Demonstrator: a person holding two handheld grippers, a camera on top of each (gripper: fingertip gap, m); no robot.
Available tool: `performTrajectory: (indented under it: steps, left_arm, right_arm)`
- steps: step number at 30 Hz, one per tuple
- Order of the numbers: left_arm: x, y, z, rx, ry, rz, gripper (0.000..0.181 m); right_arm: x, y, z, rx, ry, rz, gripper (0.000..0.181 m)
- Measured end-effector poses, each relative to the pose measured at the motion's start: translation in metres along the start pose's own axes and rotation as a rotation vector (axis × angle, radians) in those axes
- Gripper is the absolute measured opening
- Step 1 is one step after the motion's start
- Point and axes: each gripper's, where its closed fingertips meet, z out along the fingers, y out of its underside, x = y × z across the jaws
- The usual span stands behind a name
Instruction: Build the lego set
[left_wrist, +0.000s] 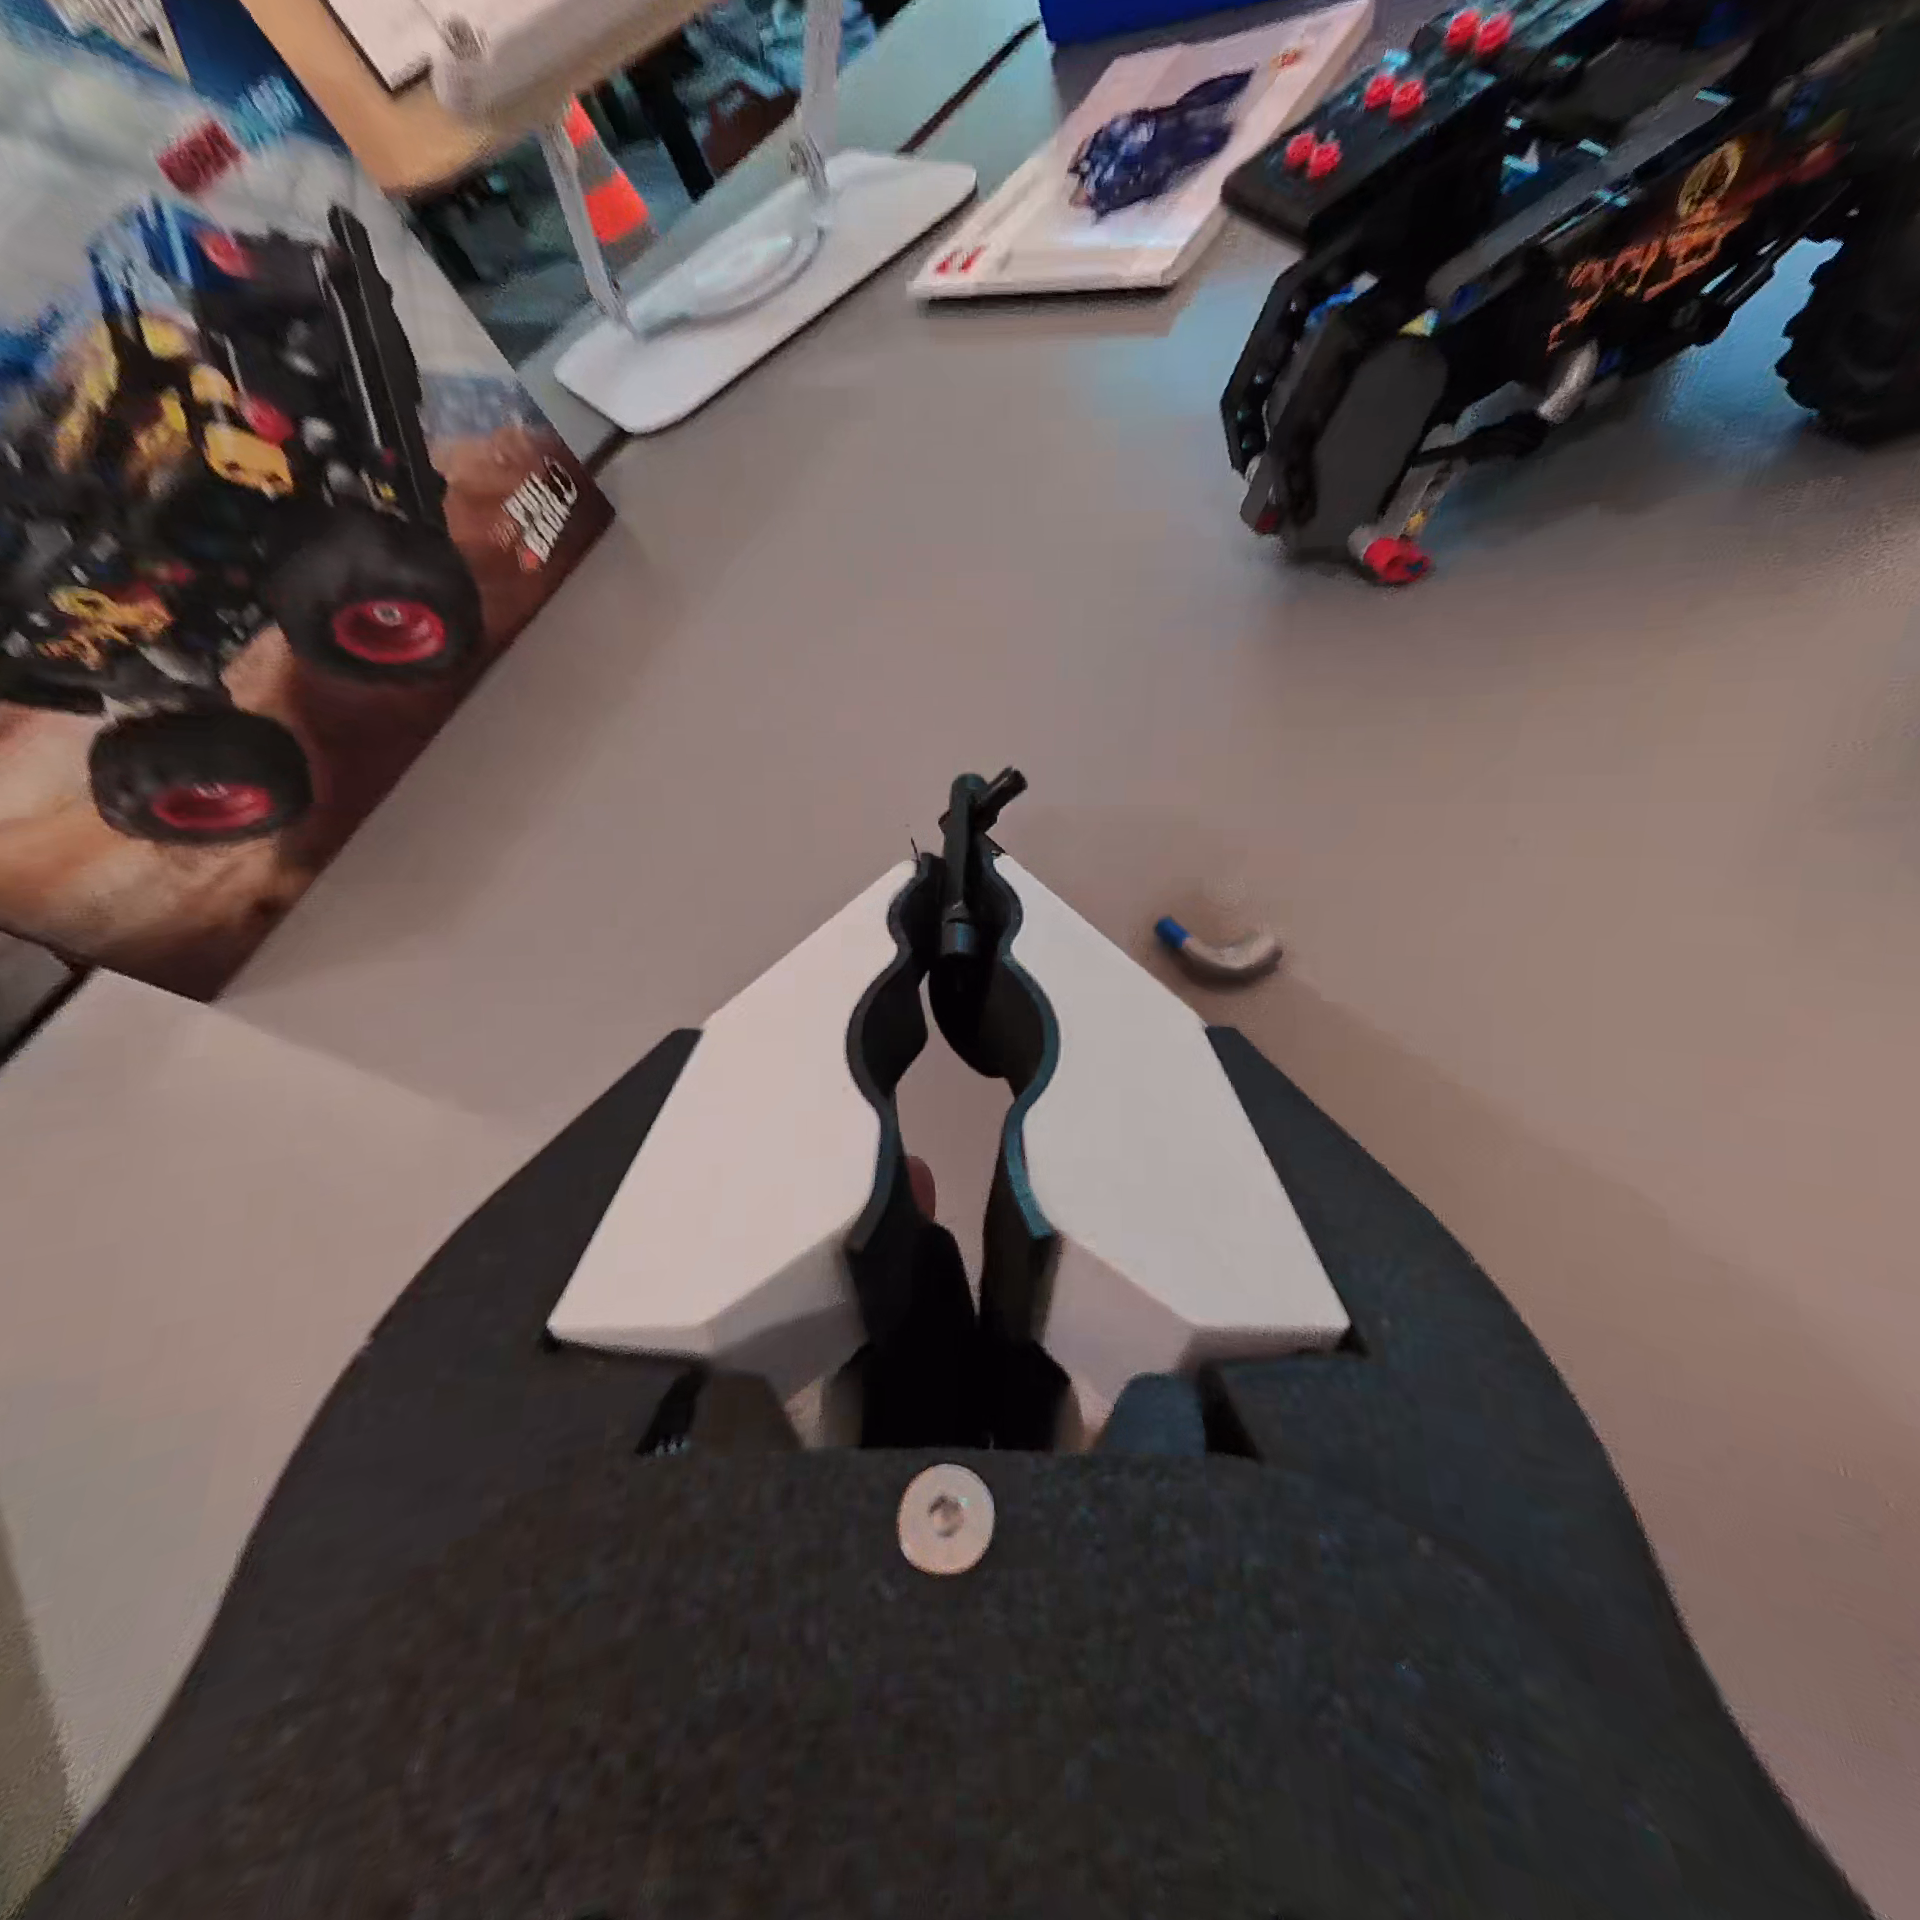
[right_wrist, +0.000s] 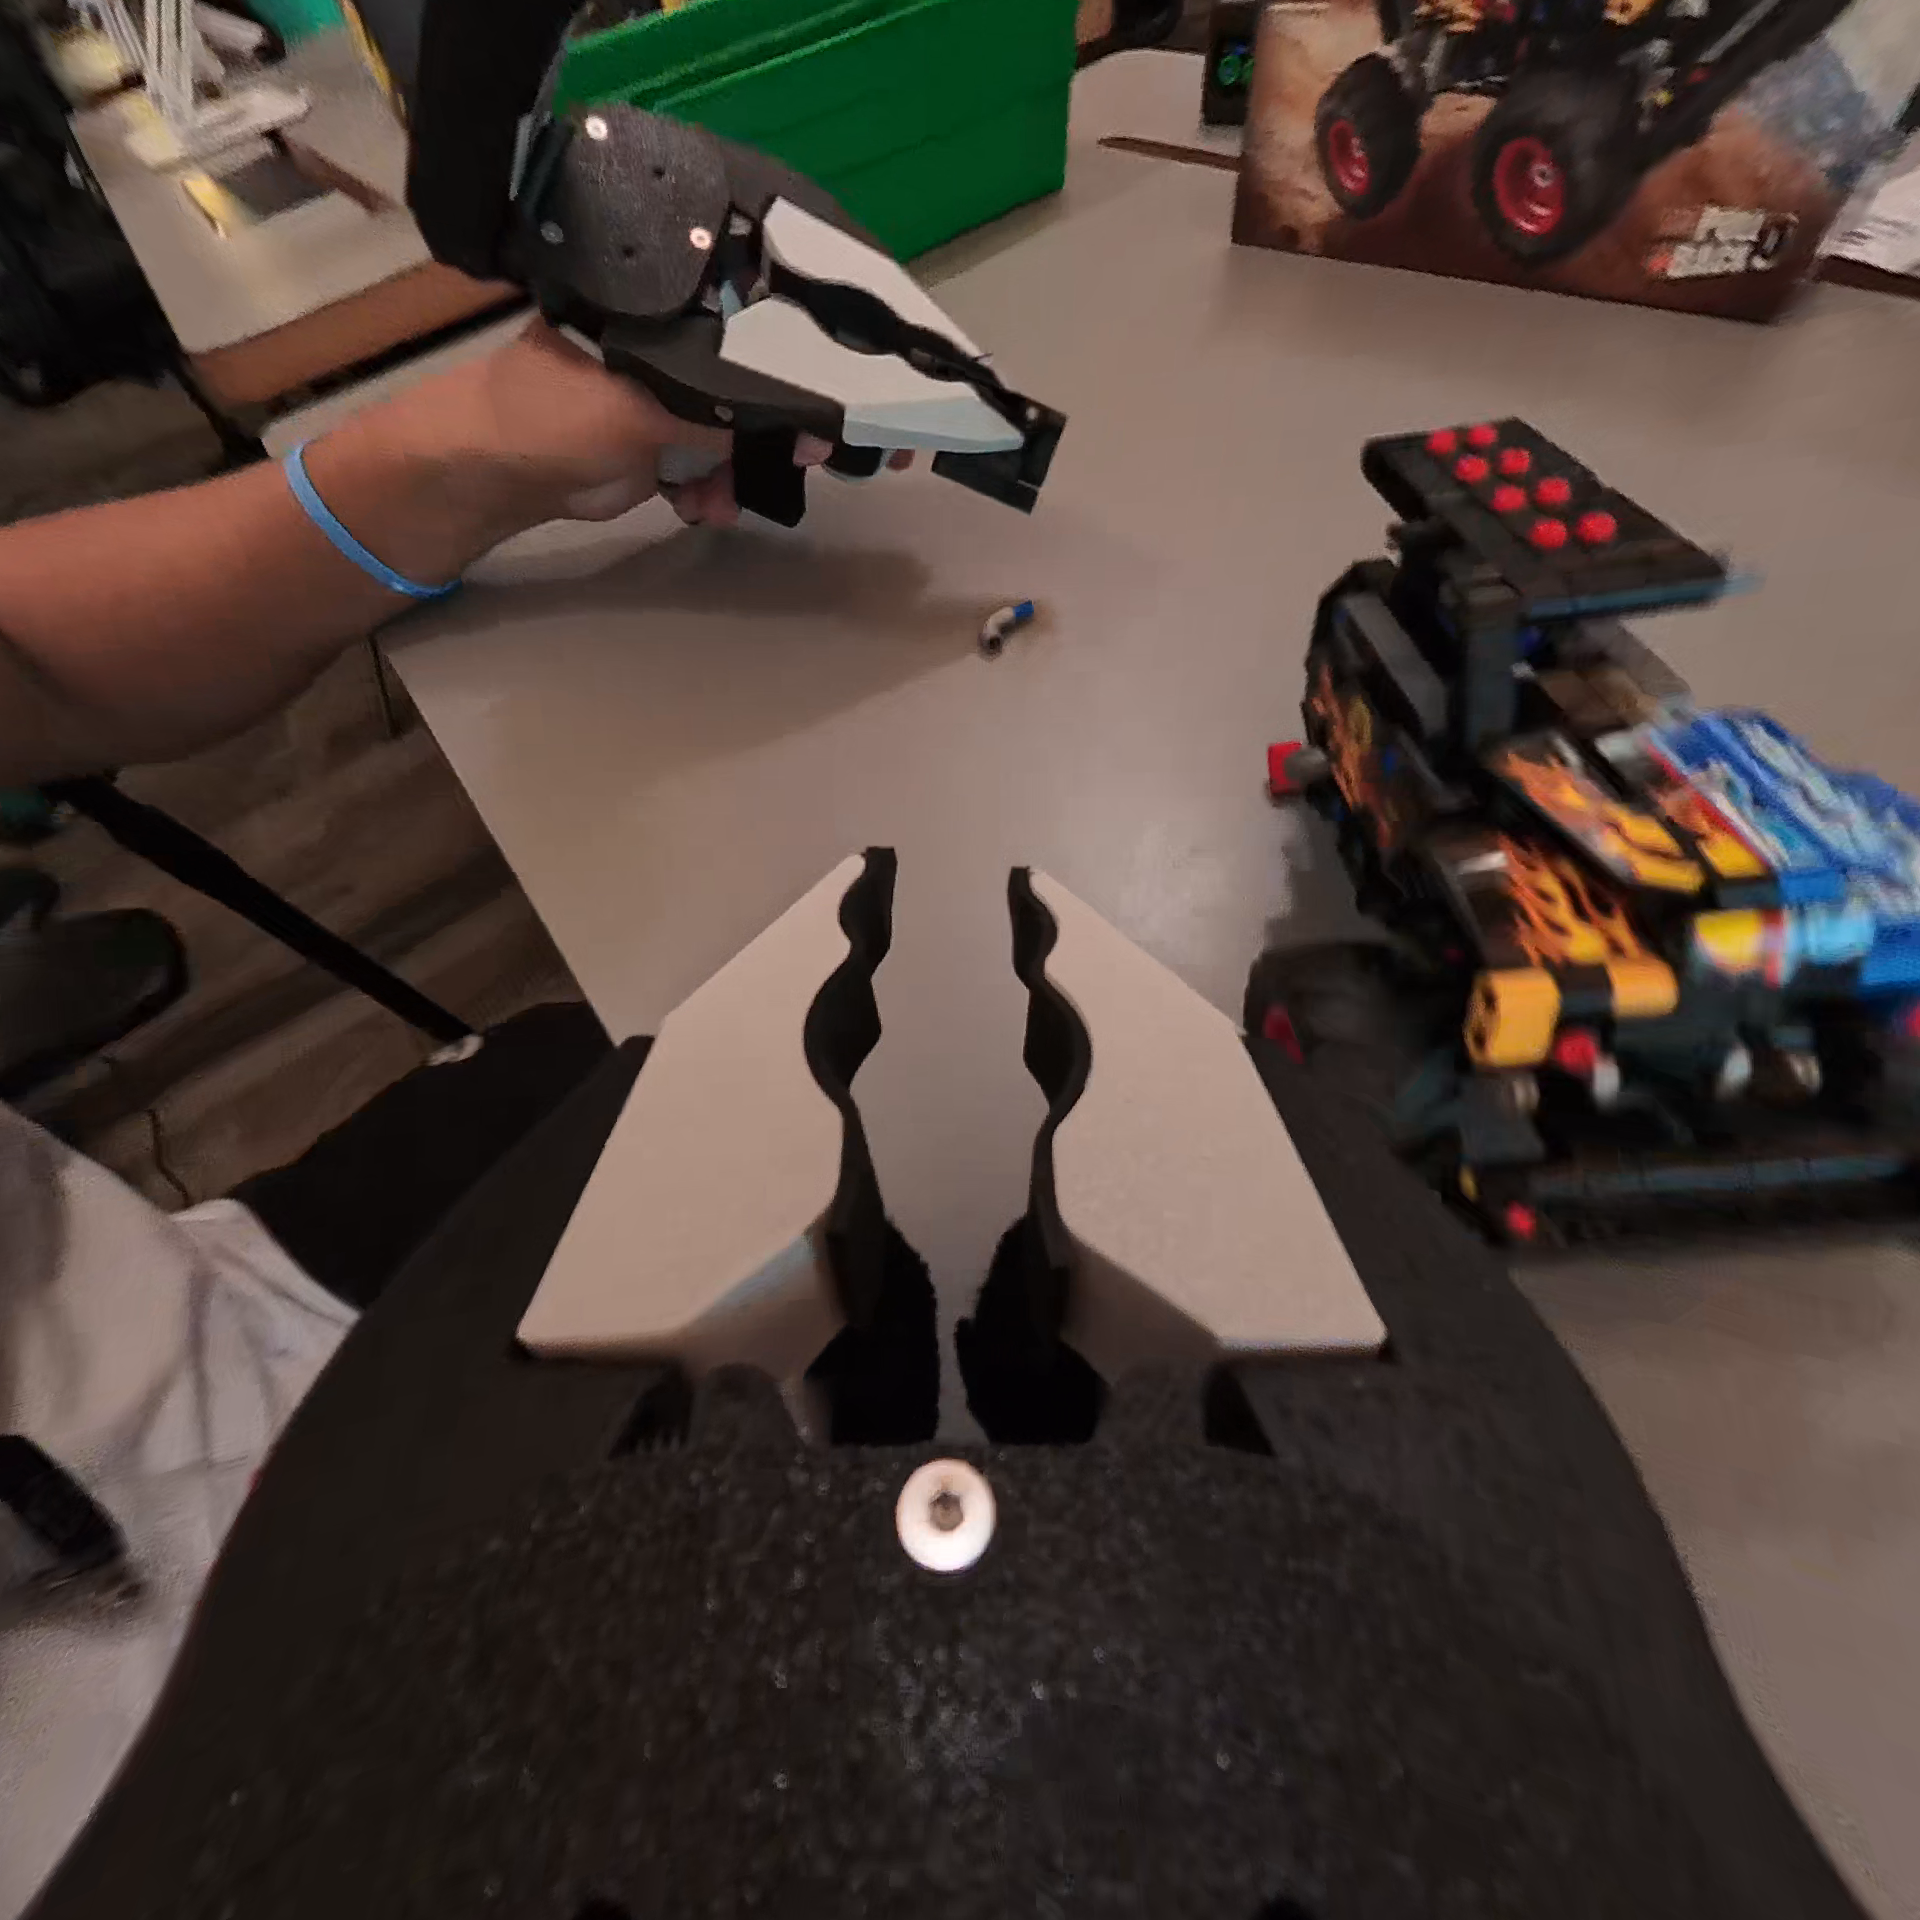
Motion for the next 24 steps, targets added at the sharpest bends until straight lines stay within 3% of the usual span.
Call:
performTrajectory:
  steps: [6,9,17,24]
  left_arm:
    - [-0.008,0.016,0.002,-0.054,0.115,-0.15,0.003]
    - [-0.007,0.031,0.005,-0.121,0.138,-0.131,0.003]
    - [0.0,0.032,0.006,-0.122,0.152,-0.116,0.005]
    - [0.001,0.043,0.004,-0.186,0.172,-0.204,0.02]
  right_arm:
    - [0.026,0.003,-0.044,0.193,0.152,0.097,0.029]
    - [0.032,0.008,-0.053,0.258,0.197,0.117,0.035]
    - [0.036,0.007,-0.048,0.197,0.249,0.018,0.037]
    - [0.084,-0.027,-0.031,-0.01,0.25,-0.094,0.069]
